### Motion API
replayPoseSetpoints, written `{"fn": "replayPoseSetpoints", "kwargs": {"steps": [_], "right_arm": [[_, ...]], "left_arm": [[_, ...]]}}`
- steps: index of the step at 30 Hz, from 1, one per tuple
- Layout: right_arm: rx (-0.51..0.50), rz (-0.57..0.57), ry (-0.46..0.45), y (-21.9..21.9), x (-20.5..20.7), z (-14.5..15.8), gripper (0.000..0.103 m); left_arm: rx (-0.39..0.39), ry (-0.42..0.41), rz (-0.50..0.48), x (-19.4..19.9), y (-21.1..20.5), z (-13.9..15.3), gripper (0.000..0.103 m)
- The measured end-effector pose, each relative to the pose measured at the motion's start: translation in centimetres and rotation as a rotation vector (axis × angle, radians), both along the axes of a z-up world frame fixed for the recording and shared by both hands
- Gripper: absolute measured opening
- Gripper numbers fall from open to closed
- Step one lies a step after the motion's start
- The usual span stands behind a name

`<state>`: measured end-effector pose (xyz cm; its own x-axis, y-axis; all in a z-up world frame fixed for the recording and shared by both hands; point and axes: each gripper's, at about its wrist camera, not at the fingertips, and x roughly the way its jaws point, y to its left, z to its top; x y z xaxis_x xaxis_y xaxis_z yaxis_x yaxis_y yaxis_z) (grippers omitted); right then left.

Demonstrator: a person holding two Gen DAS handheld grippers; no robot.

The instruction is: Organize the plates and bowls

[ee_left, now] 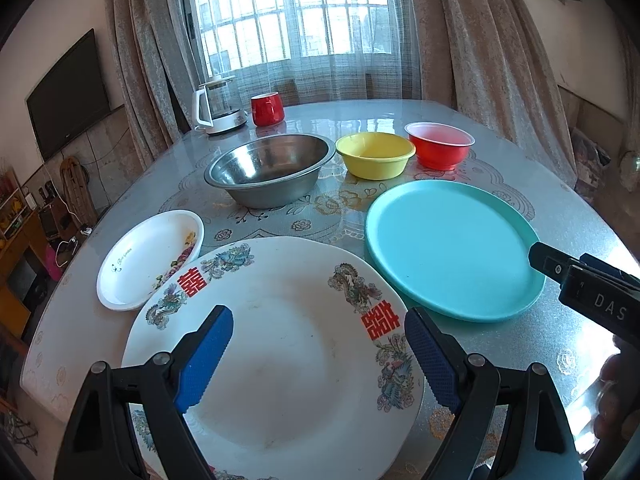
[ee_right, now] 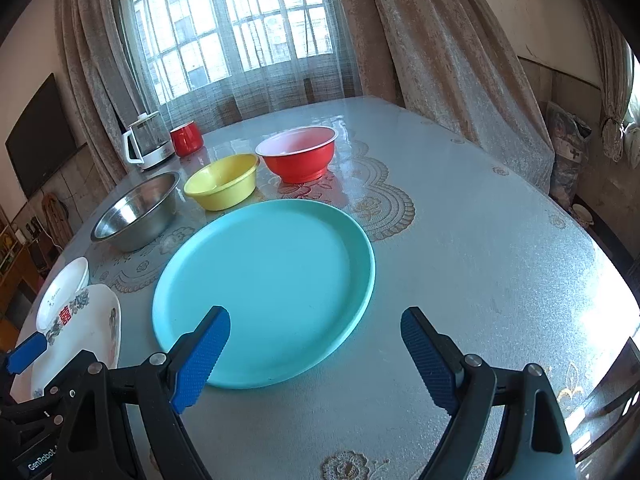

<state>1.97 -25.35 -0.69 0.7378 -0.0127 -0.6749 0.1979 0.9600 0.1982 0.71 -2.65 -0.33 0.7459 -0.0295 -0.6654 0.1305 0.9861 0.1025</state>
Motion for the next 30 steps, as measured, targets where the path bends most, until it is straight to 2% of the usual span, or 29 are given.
{"fn": "replayPoseSetpoints", "kwargs": {"steps": [8,13,18,21,23,26,30], "right_arm": [[0.055,-0.020,0.000,-1.8,0.0,0.1,0.089],[0.115,-0.013,0.019,-2.8,0.5,-0.3,0.078],[0.129,-0.023,0.043,-3.7,0.9,-0.7,0.058],[0.130,-0.024,0.056,-4.1,1.2,-1.0,0.050],[0.124,-0.023,0.064,-4.2,1.5,-1.1,0.043],[0.121,-0.012,0.079,-4.2,1.8,-1.4,0.038],[0.127,-0.004,0.094,-4.4,2.1,-1.9,0.038]], "left_arm": [[0.011,0.009,-0.026,0.7,-0.2,0.1,0.088],[0.017,0.029,-0.048,1.7,-0.2,0.4,0.087],[-0.008,0.054,-0.067,3.5,0.4,1.1,0.073],[-0.031,0.085,-0.104,4.8,0.2,1.6,0.056],[-0.054,0.126,-0.138,5.9,-0.1,1.5,0.040],[-0.070,0.179,-0.160,7.5,-0.8,1.1,0.032],[-0.056,0.215,-0.186,9.1,-1.8,0.8,0.030]]}}
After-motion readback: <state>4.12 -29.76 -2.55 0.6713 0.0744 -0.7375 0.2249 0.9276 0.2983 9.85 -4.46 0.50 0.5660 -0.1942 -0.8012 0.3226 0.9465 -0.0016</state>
